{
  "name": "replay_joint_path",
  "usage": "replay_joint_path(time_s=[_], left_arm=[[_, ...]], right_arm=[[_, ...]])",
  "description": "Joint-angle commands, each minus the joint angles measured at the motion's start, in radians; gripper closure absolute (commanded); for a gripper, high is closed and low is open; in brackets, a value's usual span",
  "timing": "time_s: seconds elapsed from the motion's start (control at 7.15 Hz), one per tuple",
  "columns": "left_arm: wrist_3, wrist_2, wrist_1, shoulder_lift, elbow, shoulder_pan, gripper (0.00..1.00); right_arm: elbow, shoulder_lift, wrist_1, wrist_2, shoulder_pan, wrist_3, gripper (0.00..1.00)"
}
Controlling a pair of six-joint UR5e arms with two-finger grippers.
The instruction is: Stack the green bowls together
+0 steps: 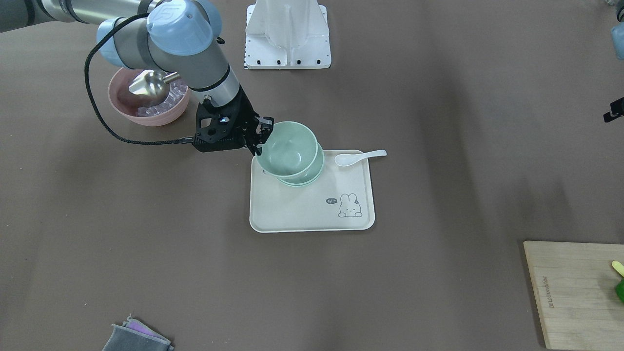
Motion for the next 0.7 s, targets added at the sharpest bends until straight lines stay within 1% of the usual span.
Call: replay_joint_path(time_s=[0.0,0.56], left_arm=[[0.001,0.0,0.0,0.001,0.005,0.0,0.02],[0.001,0.0,0.0,0.003,0.003,0.0,0.02]], right_arm=[[-0.02,0.018,-0.045,0.003,-0.021,0.002,1.0],[-0.072,0.047,-0.04,0.001,-0.029,0.003,1.0]])
